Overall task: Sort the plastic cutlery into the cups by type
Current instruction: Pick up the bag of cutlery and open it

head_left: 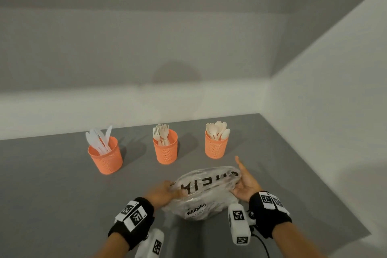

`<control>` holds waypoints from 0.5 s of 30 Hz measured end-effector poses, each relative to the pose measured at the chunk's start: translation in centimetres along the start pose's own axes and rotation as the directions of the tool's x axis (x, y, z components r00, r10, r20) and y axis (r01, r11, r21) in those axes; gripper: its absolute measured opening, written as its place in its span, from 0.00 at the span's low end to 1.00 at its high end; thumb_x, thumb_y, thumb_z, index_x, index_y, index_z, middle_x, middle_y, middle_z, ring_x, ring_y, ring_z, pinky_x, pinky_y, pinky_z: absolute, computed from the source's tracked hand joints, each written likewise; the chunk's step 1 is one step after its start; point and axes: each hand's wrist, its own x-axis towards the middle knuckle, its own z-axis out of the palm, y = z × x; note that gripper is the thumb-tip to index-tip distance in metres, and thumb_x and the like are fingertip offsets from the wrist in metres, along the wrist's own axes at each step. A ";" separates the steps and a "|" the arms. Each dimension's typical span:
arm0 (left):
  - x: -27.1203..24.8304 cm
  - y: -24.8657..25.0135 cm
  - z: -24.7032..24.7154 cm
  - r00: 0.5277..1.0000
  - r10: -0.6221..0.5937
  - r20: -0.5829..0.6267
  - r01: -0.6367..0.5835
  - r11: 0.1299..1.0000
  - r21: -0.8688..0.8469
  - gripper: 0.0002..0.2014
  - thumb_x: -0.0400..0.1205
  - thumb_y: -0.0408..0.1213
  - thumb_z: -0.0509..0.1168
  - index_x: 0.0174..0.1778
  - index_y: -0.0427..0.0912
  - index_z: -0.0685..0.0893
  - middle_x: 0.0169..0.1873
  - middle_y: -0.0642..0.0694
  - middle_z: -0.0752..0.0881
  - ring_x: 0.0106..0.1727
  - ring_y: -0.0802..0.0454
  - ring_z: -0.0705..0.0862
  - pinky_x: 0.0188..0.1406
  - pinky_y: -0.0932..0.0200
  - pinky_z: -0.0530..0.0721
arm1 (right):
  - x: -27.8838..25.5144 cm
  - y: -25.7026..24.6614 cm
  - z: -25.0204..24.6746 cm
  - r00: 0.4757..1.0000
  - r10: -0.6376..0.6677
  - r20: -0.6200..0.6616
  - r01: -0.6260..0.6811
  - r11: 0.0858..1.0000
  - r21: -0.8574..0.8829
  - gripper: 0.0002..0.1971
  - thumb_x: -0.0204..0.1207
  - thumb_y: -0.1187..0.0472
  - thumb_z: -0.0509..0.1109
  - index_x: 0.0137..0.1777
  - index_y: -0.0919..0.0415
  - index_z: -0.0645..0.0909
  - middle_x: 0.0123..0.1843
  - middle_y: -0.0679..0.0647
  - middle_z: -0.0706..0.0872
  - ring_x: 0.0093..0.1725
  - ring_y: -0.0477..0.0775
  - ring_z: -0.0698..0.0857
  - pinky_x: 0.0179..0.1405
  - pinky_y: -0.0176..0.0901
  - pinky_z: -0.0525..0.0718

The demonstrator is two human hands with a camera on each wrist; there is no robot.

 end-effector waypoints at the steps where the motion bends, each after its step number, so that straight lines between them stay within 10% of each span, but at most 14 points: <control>1: -0.1 0.2 0.0 0.998 -0.039 -0.042 0.040 0.999 0.027 0.17 0.74 0.59 0.67 0.38 0.46 0.83 0.28 0.53 0.86 0.26 0.60 0.82 0.31 0.65 0.79 | -0.2 0.3 0.3 1.000 0.004 0.016 -0.003 0.999 -0.046 0.29 0.70 0.39 0.67 0.54 0.67 0.81 0.38 0.65 0.90 0.33 0.59 0.90 0.31 0.50 0.90; 5: 0.2 0.0 0.1 0.961 -0.275 -0.007 0.214 0.764 -0.608 0.16 0.79 0.47 0.66 0.45 0.35 0.86 0.34 0.40 0.90 0.31 0.46 0.89 0.31 0.56 0.88 | -0.4 1.5 0.0 0.995 0.084 0.045 -0.073 0.975 -0.209 0.33 0.75 0.34 0.56 0.50 0.68 0.83 0.37 0.68 0.90 0.31 0.62 0.90 0.31 0.49 0.88; 8: 0.5 0.2 0.2 0.932 -0.358 -0.059 0.235 0.719 -0.654 0.19 0.71 0.50 0.71 0.49 0.39 0.84 0.38 0.41 0.87 0.42 0.45 0.85 0.42 0.56 0.82 | -0.3 1.7 -0.2 1.000 -0.003 0.022 0.012 0.915 -0.403 0.32 0.71 0.32 0.62 0.52 0.63 0.83 0.46 0.65 0.91 0.42 0.60 0.91 0.51 0.53 0.84; 12: 0.1 1.7 1.2 0.880 -0.142 -0.453 0.088 0.986 -0.138 0.24 0.82 0.54 0.59 0.61 0.36 0.78 0.57 0.38 0.82 0.52 0.45 0.79 0.60 0.53 0.74 | -0.7 1.7 0.0 0.894 -0.430 0.126 0.327 0.432 -0.840 0.40 0.57 0.29 0.73 0.61 0.60 0.78 0.59 0.55 0.84 0.55 0.49 0.80 0.58 0.39 0.75; 15: -0.5 1.0 2.7 0.839 0.343 -0.422 -0.085 0.849 0.522 0.39 0.76 0.66 0.55 0.77 0.43 0.63 0.75 0.44 0.65 0.72 0.45 0.71 0.71 0.48 0.72 | -1.4 2.7 0.7 0.866 -0.378 0.327 0.340 -0.033 -0.940 0.42 0.66 0.34 0.70 0.75 0.55 0.65 0.69 0.50 0.75 0.68 0.51 0.75 0.65 0.41 0.72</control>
